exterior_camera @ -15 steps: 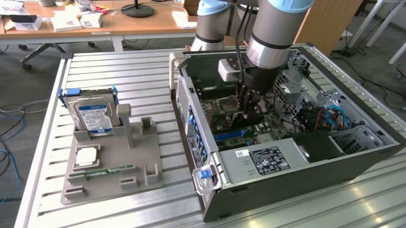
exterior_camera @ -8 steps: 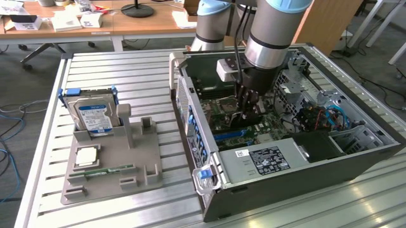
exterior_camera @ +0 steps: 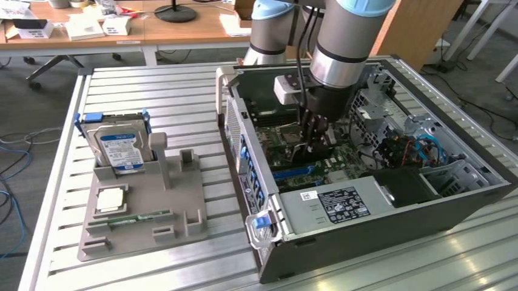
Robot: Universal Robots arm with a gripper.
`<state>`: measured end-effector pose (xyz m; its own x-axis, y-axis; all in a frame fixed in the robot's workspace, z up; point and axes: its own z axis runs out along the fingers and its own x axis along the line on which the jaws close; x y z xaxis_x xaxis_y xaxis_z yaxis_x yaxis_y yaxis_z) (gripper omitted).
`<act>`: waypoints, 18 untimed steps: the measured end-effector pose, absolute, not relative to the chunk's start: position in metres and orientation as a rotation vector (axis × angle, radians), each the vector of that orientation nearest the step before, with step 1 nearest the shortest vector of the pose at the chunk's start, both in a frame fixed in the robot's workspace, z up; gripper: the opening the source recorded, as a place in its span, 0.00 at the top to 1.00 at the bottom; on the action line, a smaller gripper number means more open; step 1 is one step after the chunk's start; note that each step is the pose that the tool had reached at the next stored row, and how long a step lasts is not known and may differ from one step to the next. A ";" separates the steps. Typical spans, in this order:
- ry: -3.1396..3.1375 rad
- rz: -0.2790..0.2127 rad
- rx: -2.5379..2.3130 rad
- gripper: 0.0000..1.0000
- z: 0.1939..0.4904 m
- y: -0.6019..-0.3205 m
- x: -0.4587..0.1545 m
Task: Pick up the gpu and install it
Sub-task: 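Insert the gpu into the slot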
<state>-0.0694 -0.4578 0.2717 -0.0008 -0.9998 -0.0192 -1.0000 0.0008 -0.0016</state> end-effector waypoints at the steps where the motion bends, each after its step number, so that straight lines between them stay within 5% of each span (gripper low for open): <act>1: 2.212 0.019 -2.210 0.74 0.272 -0.458 -0.070; 18: 2.212 0.019 -2.210 0.74 0.269 -0.458 -0.074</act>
